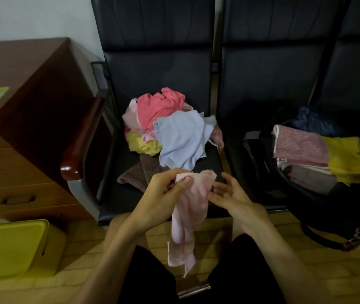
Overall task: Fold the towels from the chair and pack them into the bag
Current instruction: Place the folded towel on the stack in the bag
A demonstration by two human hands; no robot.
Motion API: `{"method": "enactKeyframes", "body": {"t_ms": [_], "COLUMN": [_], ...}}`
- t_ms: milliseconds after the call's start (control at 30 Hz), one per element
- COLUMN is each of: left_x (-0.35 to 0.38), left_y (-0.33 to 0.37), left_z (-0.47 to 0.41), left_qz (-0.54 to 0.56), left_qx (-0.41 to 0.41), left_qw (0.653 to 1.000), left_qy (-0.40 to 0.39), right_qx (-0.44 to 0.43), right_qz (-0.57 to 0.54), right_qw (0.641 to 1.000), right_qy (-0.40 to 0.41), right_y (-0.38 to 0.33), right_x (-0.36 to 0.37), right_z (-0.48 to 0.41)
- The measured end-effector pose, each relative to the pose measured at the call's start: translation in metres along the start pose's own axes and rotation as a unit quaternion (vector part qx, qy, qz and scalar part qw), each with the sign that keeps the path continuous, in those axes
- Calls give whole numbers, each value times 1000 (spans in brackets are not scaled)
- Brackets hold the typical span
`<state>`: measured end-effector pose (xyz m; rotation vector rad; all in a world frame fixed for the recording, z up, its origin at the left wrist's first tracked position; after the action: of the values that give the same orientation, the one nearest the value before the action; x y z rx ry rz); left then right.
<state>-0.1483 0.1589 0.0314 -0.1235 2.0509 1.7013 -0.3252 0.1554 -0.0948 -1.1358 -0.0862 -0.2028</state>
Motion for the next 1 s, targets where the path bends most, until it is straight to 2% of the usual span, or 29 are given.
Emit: {"method": "enactKeyframes", "body": {"t_ms": [67, 167, 233, 300, 400, 467, 533, 600, 700, 1000], "left_x": [-4, -16, -27, -43, -73, -93, -105, -110, -111, -100], "left_y": [12, 31, 41, 48, 47, 38, 33, 37, 46, 55], "left_z": [-4, -7, -9, -11, -18, -23, -24, -24, -22, -27], "left_qz": [3, 7, -6, -28, -43, -41, -58, -80, -64, -73], "left_qx": [21, 27, 29, 33, 20, -8, -15, -2, 7, 11], "left_qw": [1000, 998, 997, 995, 997, 999, 996, 993, 992, 995], "left_qy": [-23, -50, -71, -89, -60, 8, 63, 89, 105, 69], "right_qx": [15, 54, 60, 24, -126, -235, -305, -323, -321, -300], "right_qz": [-42, -77, -49, -9, 0, 30, 90, 124, 138, 143], "right_qw": [994, 962, 949, 955, 974, 958, 929, 918, 926, 939], "right_qy": [-103, -256, -304, -297, -187, -159, -191, -194, -145, -82], "right_y": [-7, -24, -36, -62, -146, -203, -232, -237, -234, -228], "right_x": [13, 41, 54, 60, 51, 54, 72, 78, 65, 35], "right_z": [-8, 3, 11, 11, 14, 40, 70, 84, 82, 81]}}
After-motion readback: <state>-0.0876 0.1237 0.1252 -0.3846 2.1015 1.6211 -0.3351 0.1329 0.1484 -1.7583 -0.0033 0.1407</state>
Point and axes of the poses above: each hand's wrist, its own z-axis away from the middle knuckle, its own x-axis out of the palm, y = z × x, the point moved 10 cm from there along -z, towards the middle knuckle, and after that the axes turned 9 degrees about -z, right-handed, at the moved point
